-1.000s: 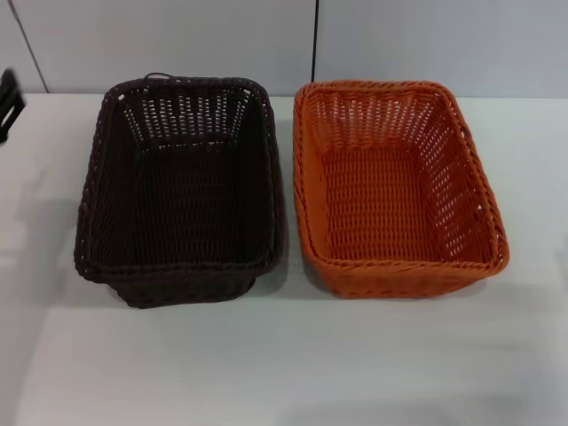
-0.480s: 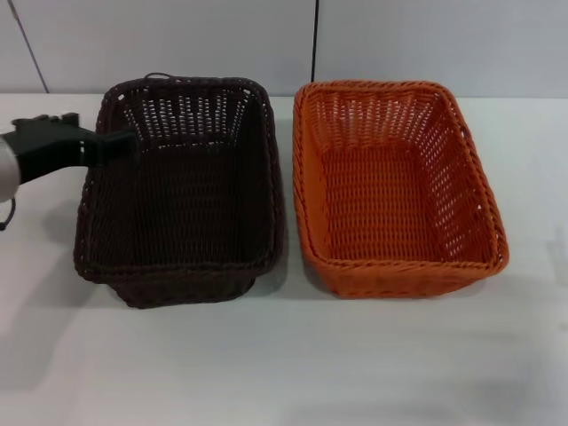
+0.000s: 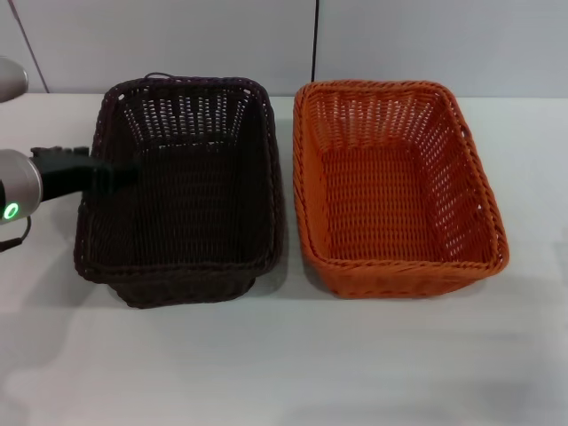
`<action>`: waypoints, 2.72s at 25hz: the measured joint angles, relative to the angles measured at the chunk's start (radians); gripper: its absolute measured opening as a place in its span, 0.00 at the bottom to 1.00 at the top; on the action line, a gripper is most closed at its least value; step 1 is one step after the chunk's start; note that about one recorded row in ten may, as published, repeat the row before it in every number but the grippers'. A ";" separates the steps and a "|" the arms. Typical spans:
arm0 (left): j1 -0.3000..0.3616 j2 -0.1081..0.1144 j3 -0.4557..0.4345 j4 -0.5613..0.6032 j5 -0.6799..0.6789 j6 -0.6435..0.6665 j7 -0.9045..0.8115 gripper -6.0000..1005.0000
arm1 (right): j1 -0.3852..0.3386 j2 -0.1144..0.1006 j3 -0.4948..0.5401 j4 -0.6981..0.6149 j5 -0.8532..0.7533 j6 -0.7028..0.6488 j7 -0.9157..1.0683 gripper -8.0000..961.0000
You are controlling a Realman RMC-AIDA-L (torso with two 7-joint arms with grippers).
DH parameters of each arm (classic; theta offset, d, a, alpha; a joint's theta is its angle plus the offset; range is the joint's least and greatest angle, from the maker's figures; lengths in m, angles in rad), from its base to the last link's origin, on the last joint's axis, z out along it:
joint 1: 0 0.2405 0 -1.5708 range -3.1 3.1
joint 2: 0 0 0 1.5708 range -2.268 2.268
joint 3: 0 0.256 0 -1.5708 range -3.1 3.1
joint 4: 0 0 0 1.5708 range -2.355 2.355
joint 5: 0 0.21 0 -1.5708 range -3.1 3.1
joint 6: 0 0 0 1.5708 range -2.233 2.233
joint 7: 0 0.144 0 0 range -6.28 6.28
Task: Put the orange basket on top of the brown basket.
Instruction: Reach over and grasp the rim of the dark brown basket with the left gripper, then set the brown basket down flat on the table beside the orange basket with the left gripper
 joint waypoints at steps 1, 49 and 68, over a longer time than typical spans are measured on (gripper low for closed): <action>0.000 0.000 0.000 0.000 0.000 0.000 0.000 0.80 | 0.000 0.000 0.000 0.000 0.000 0.000 0.000 0.85; -0.139 0.009 -0.385 -0.103 -0.104 -0.482 0.585 0.23 | -0.010 0.001 -0.011 -0.007 -0.009 0.034 -0.007 0.85; -0.249 0.014 -0.521 -0.214 -0.141 -0.778 0.809 0.21 | -0.034 0.005 -0.034 -0.028 -0.009 0.084 -0.007 0.85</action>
